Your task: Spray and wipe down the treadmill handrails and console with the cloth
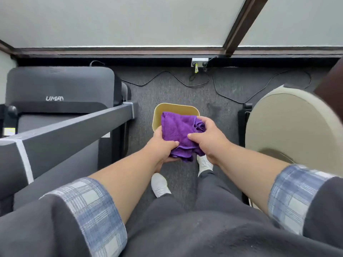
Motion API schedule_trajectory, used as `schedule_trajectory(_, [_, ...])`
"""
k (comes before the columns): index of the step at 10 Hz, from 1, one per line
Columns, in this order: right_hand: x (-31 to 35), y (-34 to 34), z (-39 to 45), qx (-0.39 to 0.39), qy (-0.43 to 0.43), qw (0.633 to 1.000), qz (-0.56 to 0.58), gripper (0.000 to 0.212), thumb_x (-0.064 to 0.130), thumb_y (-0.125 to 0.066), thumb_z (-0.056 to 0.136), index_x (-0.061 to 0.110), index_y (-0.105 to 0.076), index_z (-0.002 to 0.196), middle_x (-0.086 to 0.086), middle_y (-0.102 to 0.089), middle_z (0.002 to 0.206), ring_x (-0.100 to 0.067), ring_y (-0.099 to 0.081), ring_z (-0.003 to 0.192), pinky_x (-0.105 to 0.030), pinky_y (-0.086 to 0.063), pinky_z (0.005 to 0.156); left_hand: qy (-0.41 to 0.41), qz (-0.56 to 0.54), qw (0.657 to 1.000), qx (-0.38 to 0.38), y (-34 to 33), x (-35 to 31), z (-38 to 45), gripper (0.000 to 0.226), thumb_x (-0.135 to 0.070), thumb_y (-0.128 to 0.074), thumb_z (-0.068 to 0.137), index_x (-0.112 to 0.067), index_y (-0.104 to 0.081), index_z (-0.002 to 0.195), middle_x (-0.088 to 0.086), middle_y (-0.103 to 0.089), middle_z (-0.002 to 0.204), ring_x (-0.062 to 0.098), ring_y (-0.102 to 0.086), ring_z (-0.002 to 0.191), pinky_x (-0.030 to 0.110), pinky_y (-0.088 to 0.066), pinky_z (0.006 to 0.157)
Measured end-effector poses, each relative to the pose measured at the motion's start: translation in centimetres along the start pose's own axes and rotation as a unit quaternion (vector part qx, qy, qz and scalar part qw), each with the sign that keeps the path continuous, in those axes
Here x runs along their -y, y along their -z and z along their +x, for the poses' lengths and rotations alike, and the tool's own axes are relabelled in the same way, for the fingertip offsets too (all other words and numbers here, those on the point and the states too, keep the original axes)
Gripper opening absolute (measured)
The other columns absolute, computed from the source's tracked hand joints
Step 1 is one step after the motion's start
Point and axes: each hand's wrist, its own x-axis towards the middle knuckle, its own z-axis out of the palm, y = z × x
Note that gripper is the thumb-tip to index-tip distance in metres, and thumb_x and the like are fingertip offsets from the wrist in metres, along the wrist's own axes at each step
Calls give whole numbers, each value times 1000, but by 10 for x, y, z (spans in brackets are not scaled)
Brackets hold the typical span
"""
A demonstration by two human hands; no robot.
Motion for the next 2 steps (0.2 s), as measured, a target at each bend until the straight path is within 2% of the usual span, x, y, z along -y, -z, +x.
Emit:
schedule_trajectory(1, [-5, -7, 41, -17, 40, 993, -113, 59, 9, -70, 79, 41, -51, 126, 12, -66, 107, -14, -66, 102, -36, -53, 96, -16, 59, 998, -31, 0, 5, 42, 61, -9, -63, 91, -42, -37, 135, 1, -58, 127, 24, -64, 104, 44, -61, 69])
schedule_trajectory(2, [-5, -11, 73, -49, 63, 977, -198, 67, 14, -70, 82, 29, -46, 143, -1, -58, 132, -18, -60, 115, -32, -48, 101, -12, 169, 985, -31, 6, -3, 74, 85, -20, -68, 89, -44, -15, 150, 1, -49, 139, 28, -58, 111, 49, -60, 77])
